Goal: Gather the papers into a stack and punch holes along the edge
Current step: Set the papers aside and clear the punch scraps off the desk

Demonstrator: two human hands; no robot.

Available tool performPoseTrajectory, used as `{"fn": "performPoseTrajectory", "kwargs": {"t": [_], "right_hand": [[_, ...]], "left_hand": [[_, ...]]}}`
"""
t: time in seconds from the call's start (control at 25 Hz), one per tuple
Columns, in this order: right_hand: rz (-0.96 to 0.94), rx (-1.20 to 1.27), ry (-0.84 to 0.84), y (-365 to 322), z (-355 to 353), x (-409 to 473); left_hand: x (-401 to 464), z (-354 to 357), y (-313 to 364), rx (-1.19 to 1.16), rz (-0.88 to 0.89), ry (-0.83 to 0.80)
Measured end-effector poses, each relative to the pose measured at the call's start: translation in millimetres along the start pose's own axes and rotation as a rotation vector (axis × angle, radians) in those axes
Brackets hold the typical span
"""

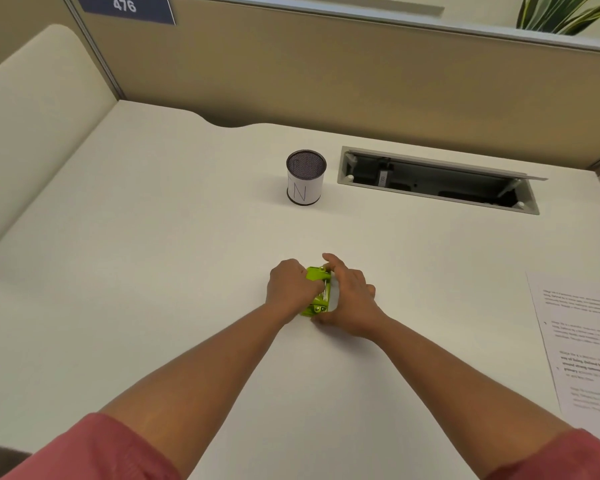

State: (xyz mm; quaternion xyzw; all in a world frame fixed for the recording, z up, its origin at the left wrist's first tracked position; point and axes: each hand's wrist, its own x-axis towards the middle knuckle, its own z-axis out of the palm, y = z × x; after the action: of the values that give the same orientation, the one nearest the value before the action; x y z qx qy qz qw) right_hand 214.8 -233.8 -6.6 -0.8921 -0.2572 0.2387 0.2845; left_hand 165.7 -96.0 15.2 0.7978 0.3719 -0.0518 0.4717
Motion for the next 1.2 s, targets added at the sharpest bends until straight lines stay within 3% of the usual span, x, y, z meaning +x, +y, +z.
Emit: {"fn": "performPoseTrajectory", "kwargs": {"t": [0.32, 0.6, 1.2], "right_hand": [[-0.119, 0.048, 0.097, -29.5, -1.4, -6.2], [-0.216, -0.007, 0.123, -80.3, 39.5, 9.4], [-0.227, -0.03, -0.002, -197.7, 165.1, 75.3]], "left_hand": [[-0.2, -38.6, 1.8, -0.108, -0.002, 0.022], [2.0, -103.4, -27.6, -0.117, 0.001, 0.089], [45.0, -228.9, -137.2, 0.043, -0.033, 0.202]]}}
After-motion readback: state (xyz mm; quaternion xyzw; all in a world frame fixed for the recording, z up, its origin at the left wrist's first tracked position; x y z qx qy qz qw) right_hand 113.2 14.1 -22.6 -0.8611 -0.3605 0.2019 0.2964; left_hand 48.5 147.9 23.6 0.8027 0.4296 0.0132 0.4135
